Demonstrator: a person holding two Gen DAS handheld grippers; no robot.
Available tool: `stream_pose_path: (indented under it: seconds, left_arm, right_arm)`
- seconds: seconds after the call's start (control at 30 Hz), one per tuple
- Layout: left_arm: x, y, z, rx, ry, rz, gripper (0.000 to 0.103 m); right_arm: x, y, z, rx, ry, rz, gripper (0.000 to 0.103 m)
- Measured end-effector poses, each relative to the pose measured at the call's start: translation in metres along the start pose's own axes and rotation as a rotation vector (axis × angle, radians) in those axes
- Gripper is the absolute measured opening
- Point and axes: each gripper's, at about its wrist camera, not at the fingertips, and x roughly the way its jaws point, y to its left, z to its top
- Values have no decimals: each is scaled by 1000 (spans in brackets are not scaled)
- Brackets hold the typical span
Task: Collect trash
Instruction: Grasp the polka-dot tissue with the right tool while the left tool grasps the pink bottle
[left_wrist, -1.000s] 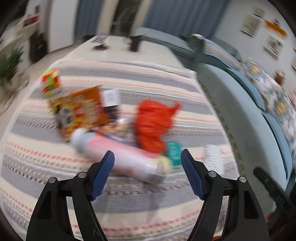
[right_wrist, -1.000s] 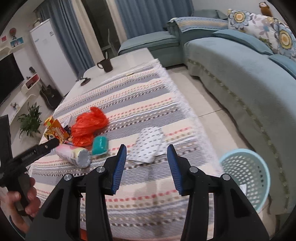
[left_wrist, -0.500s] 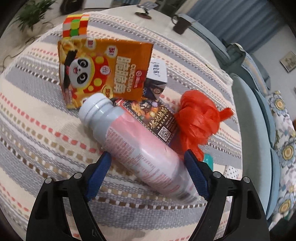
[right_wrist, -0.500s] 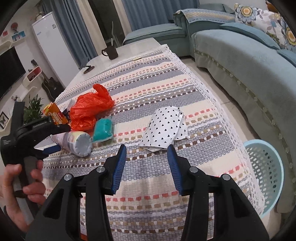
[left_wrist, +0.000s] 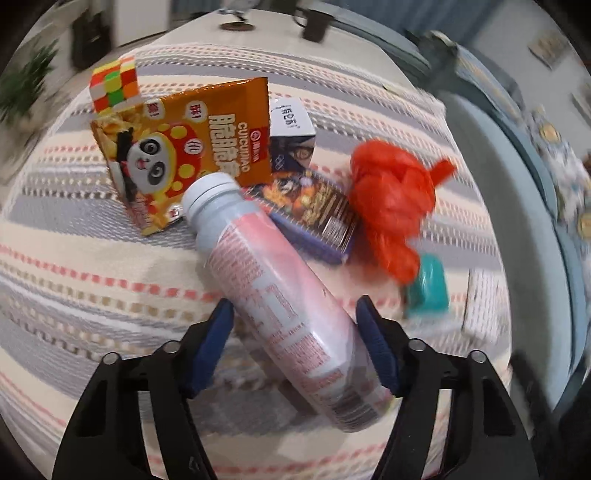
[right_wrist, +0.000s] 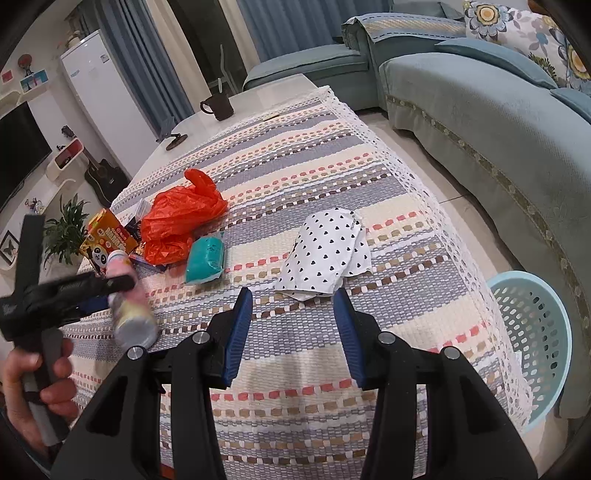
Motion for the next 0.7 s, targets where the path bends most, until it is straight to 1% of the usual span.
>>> stream_pose_path:
  seconds: [0.07,0.13,0.2,0.23,0.3,0.37,0.47,0.5,0.53,0.57,0.6,0.67,0.7]
  left_arm:
    - [-7,3,-4,97,28,13,62]
    - [-12,4,-11,195,38,31,61]
    - [-18,-3,-23,347,45,53,59]
    - [-19,-8,-27,401,48,57,59]
    - [-24,-16,-39,491,44,64,58]
    - [-29,-21,-52,542,30,69,58]
    - [-30,-20,-58,519,8,88,61]
    - [-32,-15,-59,479,-4,101,66]
    - [-30,-17,-54,451,-8,110,68]
    - [-31,-12,-53,400,-20,111,67]
    - [-31,-9,-54,376,-26,106,66]
    - [-30,-1,-54,314,-26,93,66]
    - [-27,2,-53,295,-17,89,61]
  right_arm:
    - [0,1,0,-7,0,-3,42]
    - [-1,3,0,-19,-3,-13,42]
    - [-1,6,-1,-33,-7,-23,42]
    - [-1,7,-1,-37,-8,-28,42]
    - [-1,8,-1,-38,-11,-32,42]
    - [-1,7,0,-29,-9,-31,42]
    - [2,0,2,9,2,-25,43]
    - [2,-3,3,23,7,-24,45]
    - [5,-8,5,42,18,-21,50]
    - [7,-12,7,55,29,-15,56]
    - [10,-15,10,58,34,-18,58]
    - [16,-16,16,30,42,-58,63]
    - [20,-16,19,18,51,-65,65]
